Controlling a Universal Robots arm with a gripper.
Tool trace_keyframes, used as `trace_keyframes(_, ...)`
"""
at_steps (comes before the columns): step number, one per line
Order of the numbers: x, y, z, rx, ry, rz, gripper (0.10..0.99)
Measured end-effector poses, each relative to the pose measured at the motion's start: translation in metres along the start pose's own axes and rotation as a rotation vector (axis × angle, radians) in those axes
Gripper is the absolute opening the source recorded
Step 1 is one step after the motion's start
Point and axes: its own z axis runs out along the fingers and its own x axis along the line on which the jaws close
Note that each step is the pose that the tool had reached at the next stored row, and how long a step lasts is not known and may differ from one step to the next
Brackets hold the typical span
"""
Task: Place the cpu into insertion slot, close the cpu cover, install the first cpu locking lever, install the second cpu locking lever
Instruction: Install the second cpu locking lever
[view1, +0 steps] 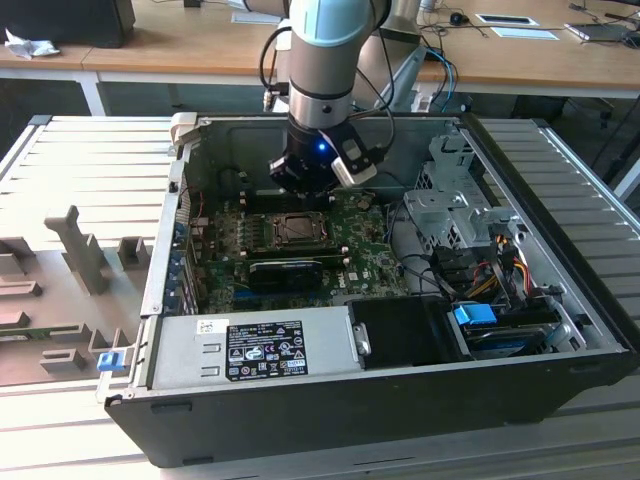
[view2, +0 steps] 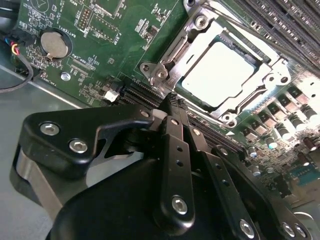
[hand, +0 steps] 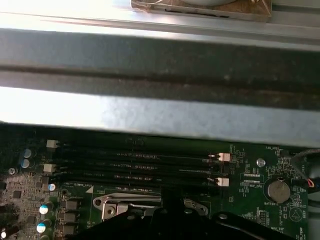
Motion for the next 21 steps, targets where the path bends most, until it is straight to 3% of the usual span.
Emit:
trace_keyframes(3,0.0003,-0.0034,-0.0005,0.0,-0.0001,0.0,0.106)
trace_keyframes(5,0.0002,-0.0021,-0.0148,0.0,-0.0001,0.0,0.106)
trace_keyframes(13,0.0021,-0.0199,-0.0173,0.0,0.0,0.0,0.106)
trace_keyframes(21,0.0023,-0.0237,-0.0238,0.0,-0.0001,0.0,0.106)
